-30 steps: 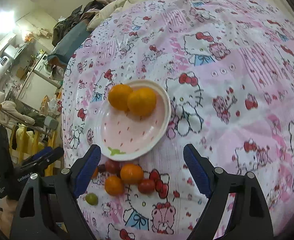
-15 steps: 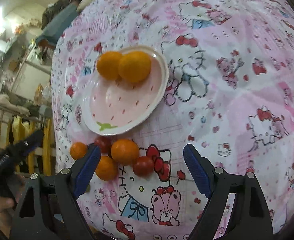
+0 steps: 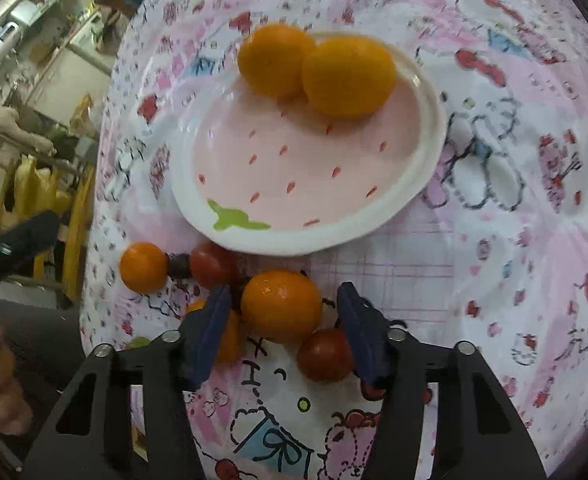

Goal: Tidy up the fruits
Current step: 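Move the right tool to a small tangerine and grasp it, then grasp a small tangerine with the left tool while the right tool lifts its tangerine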

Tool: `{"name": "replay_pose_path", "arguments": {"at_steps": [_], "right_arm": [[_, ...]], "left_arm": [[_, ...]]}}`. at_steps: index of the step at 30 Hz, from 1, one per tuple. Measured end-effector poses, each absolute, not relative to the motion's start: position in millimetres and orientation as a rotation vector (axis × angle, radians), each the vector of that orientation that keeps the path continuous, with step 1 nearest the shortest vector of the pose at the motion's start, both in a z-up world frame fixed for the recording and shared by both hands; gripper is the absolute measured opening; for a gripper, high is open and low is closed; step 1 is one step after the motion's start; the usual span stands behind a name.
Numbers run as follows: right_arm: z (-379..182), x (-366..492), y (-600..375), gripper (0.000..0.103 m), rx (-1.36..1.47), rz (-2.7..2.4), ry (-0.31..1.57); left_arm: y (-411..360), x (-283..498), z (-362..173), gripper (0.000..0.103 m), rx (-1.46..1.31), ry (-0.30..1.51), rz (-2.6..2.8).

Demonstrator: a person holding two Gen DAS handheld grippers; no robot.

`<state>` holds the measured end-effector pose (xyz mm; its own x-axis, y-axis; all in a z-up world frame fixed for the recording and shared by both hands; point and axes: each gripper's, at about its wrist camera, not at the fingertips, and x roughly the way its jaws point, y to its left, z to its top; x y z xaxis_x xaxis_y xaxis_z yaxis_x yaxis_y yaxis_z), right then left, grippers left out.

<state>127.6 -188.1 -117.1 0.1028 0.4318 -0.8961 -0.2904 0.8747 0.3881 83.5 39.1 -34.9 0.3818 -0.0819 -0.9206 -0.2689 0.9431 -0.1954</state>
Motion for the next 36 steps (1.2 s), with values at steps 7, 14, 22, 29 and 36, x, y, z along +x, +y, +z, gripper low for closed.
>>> {"name": "replay_pose_path", "arguments": {"at_steps": [7,14,22,29,36], "right_arm": [[-124.2,125.5,-178.8,0.045,0.042,0.547,1.369],[-117.3,120.3,-175.6,0.043,0.016,0.568,1.329],[-90.7,111.5,-207.2,0.043,0.145,0.559,1.272],[-70.8,112.1,-248.4,0.043,0.287,0.490,1.221],[-67.8,109.4,-265.8,0.043,0.292,0.462,1.212]], "left_arm": [[41.7,83.3,-37.8,0.089,-0.339,1.189,0.133],[41.9,83.8,-42.3,0.089,-0.330,1.199,0.143],[49.0,83.6,-57.4,0.089,-0.335,1.238,0.168],[26.4,88.1,-86.2,0.081,-0.247,1.339,0.142],[2.3,99.2,-109.2,0.059,-0.179,1.417,0.108]]}}
